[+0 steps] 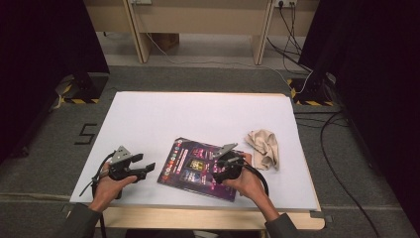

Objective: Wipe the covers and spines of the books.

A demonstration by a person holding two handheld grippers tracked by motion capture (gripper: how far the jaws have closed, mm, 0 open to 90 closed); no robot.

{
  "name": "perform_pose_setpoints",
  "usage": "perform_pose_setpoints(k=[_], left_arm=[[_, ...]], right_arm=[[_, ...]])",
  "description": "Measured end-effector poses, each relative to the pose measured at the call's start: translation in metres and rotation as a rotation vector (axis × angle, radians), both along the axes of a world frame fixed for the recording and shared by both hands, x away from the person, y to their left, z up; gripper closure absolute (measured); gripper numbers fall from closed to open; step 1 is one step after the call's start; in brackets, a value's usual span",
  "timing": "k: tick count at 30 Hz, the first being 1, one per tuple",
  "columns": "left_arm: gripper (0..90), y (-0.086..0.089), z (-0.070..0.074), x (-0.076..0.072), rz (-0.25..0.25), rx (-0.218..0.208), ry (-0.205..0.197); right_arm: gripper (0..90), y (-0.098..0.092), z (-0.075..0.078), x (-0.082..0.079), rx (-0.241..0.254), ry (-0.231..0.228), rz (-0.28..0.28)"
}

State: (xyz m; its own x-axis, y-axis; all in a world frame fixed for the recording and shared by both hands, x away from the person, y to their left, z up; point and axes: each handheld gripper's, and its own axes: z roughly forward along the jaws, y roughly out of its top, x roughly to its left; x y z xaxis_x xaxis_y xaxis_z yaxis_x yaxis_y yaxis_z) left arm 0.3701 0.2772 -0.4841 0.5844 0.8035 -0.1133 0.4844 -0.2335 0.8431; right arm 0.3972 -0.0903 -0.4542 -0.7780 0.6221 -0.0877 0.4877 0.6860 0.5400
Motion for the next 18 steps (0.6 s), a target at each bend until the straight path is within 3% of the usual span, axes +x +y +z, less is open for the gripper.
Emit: perform_pose_setpoints(k=[8,18], left_arm=[[32.4,-0.013,-0.006,-0.002,-0.088,0.004,0.064],[34.3,-0.025,-0.013,-0.004,-0.169,0.005,0.112]], right_arm=[[32.2,-0.036,-0.011,0.001,0.037,0.062,-0.145],[29.9,-0.052,-0.017,-0.006,0.127,0.151,-0.199]])
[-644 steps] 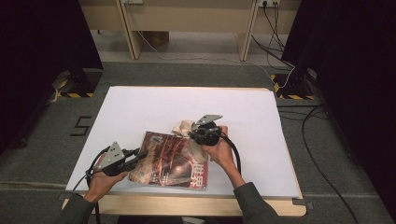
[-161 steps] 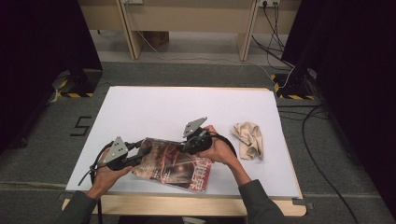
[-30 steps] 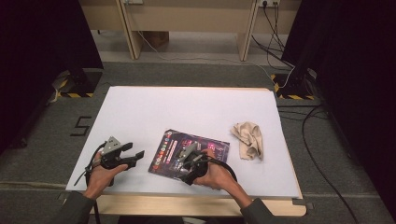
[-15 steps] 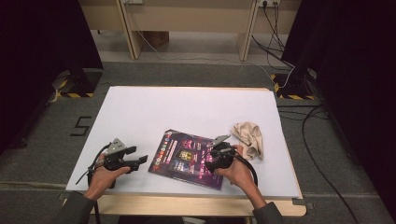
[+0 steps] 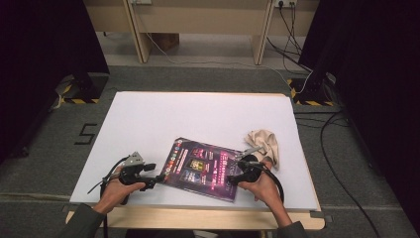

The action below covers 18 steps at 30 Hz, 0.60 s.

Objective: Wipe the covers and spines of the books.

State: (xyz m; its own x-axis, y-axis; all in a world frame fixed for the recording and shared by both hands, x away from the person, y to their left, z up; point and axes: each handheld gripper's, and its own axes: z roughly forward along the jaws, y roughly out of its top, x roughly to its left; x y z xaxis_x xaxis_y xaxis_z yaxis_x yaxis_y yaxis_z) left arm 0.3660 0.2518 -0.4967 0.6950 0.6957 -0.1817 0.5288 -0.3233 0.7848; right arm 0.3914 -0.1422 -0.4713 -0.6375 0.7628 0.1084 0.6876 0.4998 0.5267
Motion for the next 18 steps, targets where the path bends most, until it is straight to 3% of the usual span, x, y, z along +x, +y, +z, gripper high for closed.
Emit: perform_pose_setpoints(k=[8,12,18], left_arm=[[35.3,-0.009,-0.004,-0.001,-0.048,-0.009,0.031],[35.3,-0.012,-0.004,-0.003,-0.061,-0.009,0.031],[35.0,-0.012,-0.003,-0.004,-0.064,-0.007,0.033]], right_arm=[[20.6,0.004,-0.002,-0.003,-0.003,0.004,0.006],[25.0,0.003,-0.001,-0.004,0.001,0.001,-0.011],[24.2,0.003,0.0,-0.008,-0.011,0.023,-0.002]])
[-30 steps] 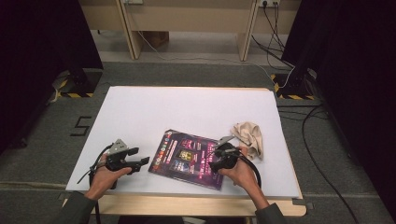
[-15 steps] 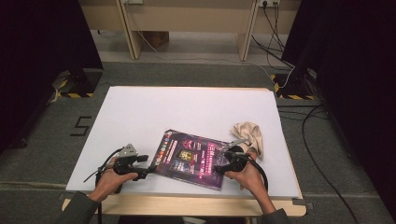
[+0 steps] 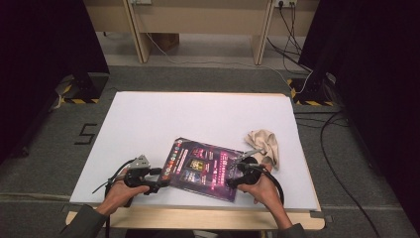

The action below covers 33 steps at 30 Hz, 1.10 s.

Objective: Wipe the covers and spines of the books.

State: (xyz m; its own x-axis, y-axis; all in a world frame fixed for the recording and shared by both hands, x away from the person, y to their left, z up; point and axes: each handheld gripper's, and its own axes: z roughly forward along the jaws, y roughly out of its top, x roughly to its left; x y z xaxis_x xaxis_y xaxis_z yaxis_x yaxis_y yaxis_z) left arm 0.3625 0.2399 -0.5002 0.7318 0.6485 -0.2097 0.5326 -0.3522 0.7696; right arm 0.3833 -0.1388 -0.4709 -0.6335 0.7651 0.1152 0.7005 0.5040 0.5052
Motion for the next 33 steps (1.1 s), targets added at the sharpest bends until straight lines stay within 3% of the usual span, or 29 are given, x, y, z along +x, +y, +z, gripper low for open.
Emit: perform_pose_setpoints(k=[5,8,14,22,30,33], left_arm=[[33.7,-0.001,0.0,-0.002,-0.008,0.011,-0.009],[33.3,-0.002,0.0,-0.002,-0.009,0.019,-0.012],[32.8,-0.005,0.002,-0.006,-0.022,0.047,-0.017],[31.5,-0.011,0.003,-0.016,-0.041,0.066,-0.013],[31.3,-0.02,0.004,-0.028,-0.072,0.063,-0.004],[31.3,-0.024,0.004,-0.032,-0.09,0.06,-0.004]], right_arm=[[22.3,0.0,-0.001,-0.002,0.018,-0.002,-0.012],[19.7,-0.002,-0.003,-0.002,0.059,0.004,-0.024],[17.1,-0.003,-0.006,0.0,0.095,-0.033,-0.004],[17.8,-0.01,-0.01,0.02,0.19,-0.044,-0.02],[17.9,-0.005,-0.01,0.054,0.179,-0.049,-0.019],[17.2,0.004,-0.01,0.067,0.139,-0.073,-0.022]])
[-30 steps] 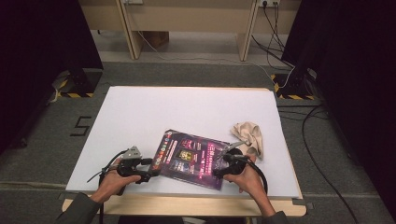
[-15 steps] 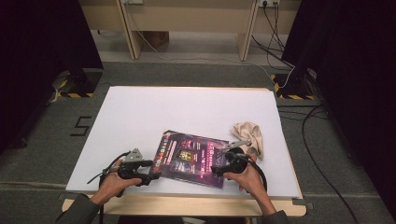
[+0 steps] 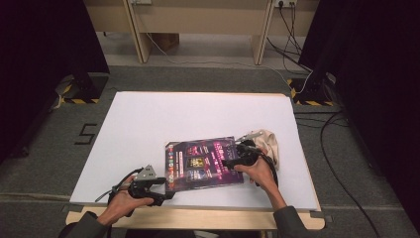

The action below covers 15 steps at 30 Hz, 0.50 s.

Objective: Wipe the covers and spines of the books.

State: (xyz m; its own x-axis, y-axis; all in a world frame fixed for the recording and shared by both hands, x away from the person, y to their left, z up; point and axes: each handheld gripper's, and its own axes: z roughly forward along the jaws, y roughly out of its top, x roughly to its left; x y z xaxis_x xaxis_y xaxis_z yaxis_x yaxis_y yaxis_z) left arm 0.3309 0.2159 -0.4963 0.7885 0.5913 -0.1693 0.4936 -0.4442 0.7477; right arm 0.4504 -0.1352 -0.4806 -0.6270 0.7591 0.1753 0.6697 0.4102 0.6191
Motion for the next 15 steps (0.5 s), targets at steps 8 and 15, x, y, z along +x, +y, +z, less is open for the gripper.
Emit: perform_pose_setpoints(k=[8,15], left_arm=[[36.2,0.004,0.003,0.004,0.042,-0.025,-0.006],[34.1,0.016,0.007,0.027,0.168,-0.029,-0.067]], right_arm=[[23.5,0.007,0.004,0.002,-0.062,-0.048,-0.001],[25.5,-0.009,0.013,-0.035,-0.028,-0.078,0.038]])
